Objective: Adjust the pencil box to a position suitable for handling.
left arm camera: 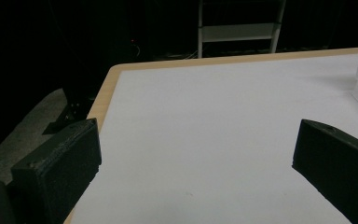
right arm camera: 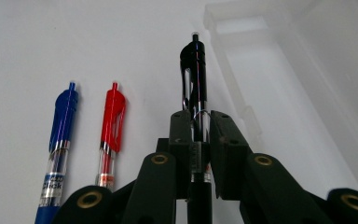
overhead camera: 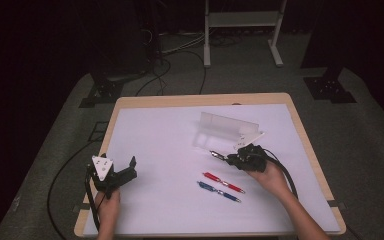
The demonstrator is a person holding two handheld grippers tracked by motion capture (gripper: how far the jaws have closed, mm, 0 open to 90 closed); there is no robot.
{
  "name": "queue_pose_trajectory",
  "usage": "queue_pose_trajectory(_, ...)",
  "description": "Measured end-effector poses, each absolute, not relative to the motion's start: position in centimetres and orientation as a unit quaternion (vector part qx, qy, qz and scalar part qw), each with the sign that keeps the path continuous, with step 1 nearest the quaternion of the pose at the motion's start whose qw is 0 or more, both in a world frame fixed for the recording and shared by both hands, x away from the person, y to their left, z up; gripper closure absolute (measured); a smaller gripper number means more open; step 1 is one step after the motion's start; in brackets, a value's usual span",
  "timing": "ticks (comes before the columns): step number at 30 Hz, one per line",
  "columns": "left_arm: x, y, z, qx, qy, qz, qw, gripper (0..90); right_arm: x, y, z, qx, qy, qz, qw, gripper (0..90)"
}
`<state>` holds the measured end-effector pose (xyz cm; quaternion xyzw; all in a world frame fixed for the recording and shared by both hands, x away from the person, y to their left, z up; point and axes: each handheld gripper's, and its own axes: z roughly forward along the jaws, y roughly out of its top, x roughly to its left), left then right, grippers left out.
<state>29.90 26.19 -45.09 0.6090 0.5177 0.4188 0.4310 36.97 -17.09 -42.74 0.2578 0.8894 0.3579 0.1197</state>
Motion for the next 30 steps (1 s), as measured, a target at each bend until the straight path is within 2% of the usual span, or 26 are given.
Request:
queue_pose_trajectory(14,29.9,26.1,-45.1,0.610,0.517,0.418,0.431,0.3,39.5,-17.4,-40.4,0.264,0.882,0.368,0.129,78.8)
queue_pose_trajectory(30,29.9,26.0,-45.1,0.612,0.516,0.416,0.432,0.4,42.4,-17.5,-40.2,0.264,0.885,0.357,0.140,78.8)
